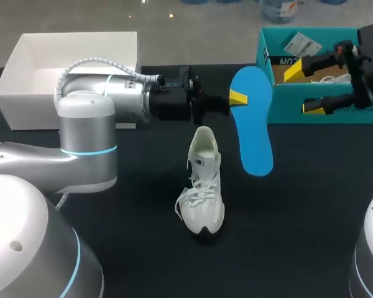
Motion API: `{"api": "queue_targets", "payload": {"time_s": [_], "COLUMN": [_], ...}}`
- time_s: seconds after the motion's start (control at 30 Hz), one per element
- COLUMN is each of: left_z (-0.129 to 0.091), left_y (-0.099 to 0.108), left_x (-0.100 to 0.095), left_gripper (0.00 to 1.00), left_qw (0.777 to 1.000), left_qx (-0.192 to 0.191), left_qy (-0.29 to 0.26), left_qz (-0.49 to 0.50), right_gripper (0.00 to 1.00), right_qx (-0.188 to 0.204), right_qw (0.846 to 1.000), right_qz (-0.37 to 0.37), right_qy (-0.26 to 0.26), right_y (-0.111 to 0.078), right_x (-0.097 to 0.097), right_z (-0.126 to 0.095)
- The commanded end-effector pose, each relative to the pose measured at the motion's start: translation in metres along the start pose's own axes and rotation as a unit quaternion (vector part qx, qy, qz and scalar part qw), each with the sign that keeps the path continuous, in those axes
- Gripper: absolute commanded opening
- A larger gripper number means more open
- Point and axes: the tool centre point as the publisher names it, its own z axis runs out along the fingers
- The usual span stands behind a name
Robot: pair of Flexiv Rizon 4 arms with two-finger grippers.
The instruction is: Take the shoe out of the shoebox, open the shoe tongue, remove and reinsert the insole, then place the shoe into the shoebox
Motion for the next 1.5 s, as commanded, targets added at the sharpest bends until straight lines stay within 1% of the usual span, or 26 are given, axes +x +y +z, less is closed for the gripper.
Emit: {"api": "queue_targets", "payload": {"time_s": [0.03, 0.1, 0.13, 0.17, 0.3, 0.47, 0.57, 0.6, 0.63, 0.7, 0.8, 0.87, 0.93, 0.97, 1.03, 1.07, 1.1, 1.17, 1.23, 1.37, 1.5], "left_z": [0.003, 0.004, 0.005, 0.005, 0.007, 0.007, 0.005, 0.004, 0.004, 0.003, 0.003, 0.002, 0.002, 0.002, 0.001, 0.001, 0.000, 0.000, -0.001, -0.003, -0.006], "left_y": [-0.001, -0.003, -0.003, -0.004, -0.004, 0.000, -0.001, -0.001, -0.002, -0.003, -0.004, -0.004, -0.004, -0.004, -0.003, -0.003, -0.002, -0.002, -0.002, -0.003, -0.005], "left_x": [-0.002, -0.001, -0.001, -0.001, 0.000, 0.000, -0.003, -0.003, -0.004, -0.004, -0.004, -0.004, -0.003, -0.003, -0.003, -0.002, -0.002, -0.004, -0.004, -0.002, -0.003], "left_gripper": [0.00, 0.00, 0.00, 0.00, 0.00, 0.00, 0.00, 0.00, 0.00, 0.00, 0.00, 0.00, 0.00, 0.00, 0.00, 0.00, 0.00, 0.00, 0.00, 0.00, 0.00], "left_qw": [1.000, 1.000, 1.000, 1.000, 1.000, 0.999, 0.999, 0.999, 0.999, 0.998, 0.998, 0.998, 0.998, 0.998, 0.998, 0.998, 0.998, 0.998, 0.998, 0.997, 0.997], "left_qx": [0.010, 0.012, 0.013, 0.013, 0.013, 0.007, 0.012, 0.013, 0.014, 0.016, 0.018, 0.017, 0.017, 0.018, 0.021, 0.021, 0.020, 0.018, 0.016, 0.015, 0.015], "left_qy": [0.004, 0.004, 0.004, 0.004, 0.000, -0.025, -0.036, -0.038, -0.041, -0.045, -0.052, -0.052, -0.054, -0.055, -0.056, -0.056, -0.056, -0.059, -0.060, -0.061, -0.063], "left_qz": [-0.008, -0.009, -0.010, -0.011, -0.018, -0.028, -0.025, -0.028, -0.029, -0.029, -0.030, -0.031, -0.029, -0.029, -0.028, -0.027, -0.028, -0.030, -0.032, -0.034, -0.035], "right_gripper": [1.00, 1.00, 1.00, 1.00, 1.00, 1.00, 1.00, 1.00, 1.00, 1.00, 1.00, 1.00, 1.00, 1.00, 1.00, 1.00, 1.00, 1.00, 1.00, 1.00, 1.00], "right_qx": [0.016, 0.022, 0.012, -0.005, -0.005, -0.005, -0.005, 0.007, 0.014, 0.027, 0.038, 0.053, 0.064, 0.059, 0.044, 0.043, 0.044, 0.047, 0.051, 0.066, 0.073], "right_qw": [0.983, 0.971, 0.961, 0.954, 0.954, 0.954, 0.954, 0.947, 0.944, 0.932, 0.925, 0.920, 0.913, 0.909, 0.908, 0.904, 0.897, 0.890, 0.877, 0.863, 0.858], "right_qz": [0.006, 0.003, 0.007, 0.011, 0.011, 0.011, 0.011, -0.004, -0.013, -0.028, -0.035, -0.028, 0.008, 0.020, 0.047, 0.050, 0.048, 0.040, 0.037, 0.012, -0.006], "right_qy": [-0.183, -0.239, -0.277, -0.301, -0.301, -0.301, -0.301, -0.320, -0.330, -0.361, -0.377, -0.387, -0.403, -0.412, -0.414, -0.423, -0.438, -0.453, -0.476, -0.501, -0.508], "right_y": [0.005, 0.004, 0.003, 0.001, 0.001, 0.001, 0.001, 0.004, 0.007, 0.010, 0.015, 0.018, 0.019, 0.020, 0.020, 0.021, 0.023, 0.026, 0.027, 0.026, 0.019], "right_x": [0.016, 0.020, 0.021, 0.021, 0.021, 0.021, 0.021, 0.024, 0.025, 0.029, 0.031, 0.031, 0.031, 0.031, 0.031, 0.031, 0.032, 0.032, 0.032, 0.034, 0.032], "right_z": [0.003, 0.007, 0.007, 0.004, 0.004, 0.004, 0.004, 0.010, 0.016, 0.025, 0.035, 0.042, 0.047, 0.049, 0.052, 0.055, 0.058, 0.063, 0.067, 0.070, 0.069]}}
